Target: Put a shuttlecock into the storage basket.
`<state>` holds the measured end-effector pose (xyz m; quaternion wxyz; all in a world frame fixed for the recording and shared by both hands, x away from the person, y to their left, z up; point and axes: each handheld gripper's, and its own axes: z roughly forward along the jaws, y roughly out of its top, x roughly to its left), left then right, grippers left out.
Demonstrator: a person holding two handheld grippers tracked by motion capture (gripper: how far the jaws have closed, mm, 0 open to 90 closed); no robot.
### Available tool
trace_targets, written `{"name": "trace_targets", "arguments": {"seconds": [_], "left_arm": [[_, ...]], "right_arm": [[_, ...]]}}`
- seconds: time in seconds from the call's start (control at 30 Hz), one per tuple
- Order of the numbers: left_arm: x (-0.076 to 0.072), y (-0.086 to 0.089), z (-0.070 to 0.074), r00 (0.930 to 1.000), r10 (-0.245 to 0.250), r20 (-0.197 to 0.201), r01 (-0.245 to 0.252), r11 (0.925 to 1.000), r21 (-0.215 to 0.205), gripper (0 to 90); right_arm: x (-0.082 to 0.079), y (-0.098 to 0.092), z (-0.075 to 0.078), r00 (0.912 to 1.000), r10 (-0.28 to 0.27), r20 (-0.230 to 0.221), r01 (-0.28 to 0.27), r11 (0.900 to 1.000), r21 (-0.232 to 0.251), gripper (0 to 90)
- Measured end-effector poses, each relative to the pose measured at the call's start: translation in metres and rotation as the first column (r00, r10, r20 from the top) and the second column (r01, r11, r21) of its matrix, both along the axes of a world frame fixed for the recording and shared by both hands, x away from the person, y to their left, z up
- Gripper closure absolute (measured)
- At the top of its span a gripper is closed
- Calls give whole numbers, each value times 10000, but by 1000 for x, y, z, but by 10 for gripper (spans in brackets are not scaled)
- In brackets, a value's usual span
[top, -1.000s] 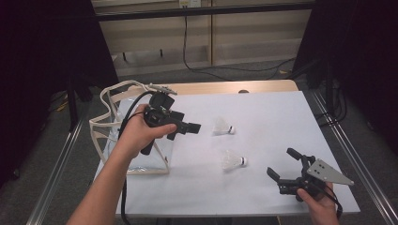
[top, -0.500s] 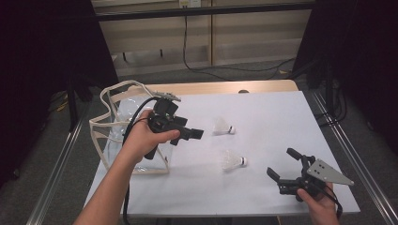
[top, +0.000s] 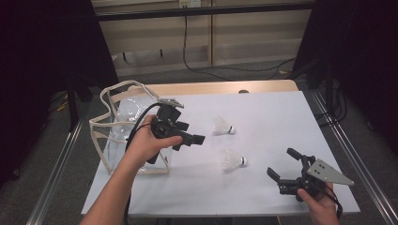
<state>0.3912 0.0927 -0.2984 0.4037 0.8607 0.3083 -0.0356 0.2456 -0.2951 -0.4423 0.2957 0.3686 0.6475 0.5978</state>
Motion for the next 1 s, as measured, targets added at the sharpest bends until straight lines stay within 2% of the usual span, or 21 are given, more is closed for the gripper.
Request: {"name": "trace_targets", "arguments": {"seconds": [0.63,1.0], "left_arm": [[-4,1,-20,10000,8,-91,-8,10000,31,142],[-9,-5,-31,9996,-296,-46,296,9995,59,138]], "right_arm": [[0,0,0,10000,1,5,-1,10000,7,3],[0,0,0,10000,23,11,-23,10000,-29,3]]}}
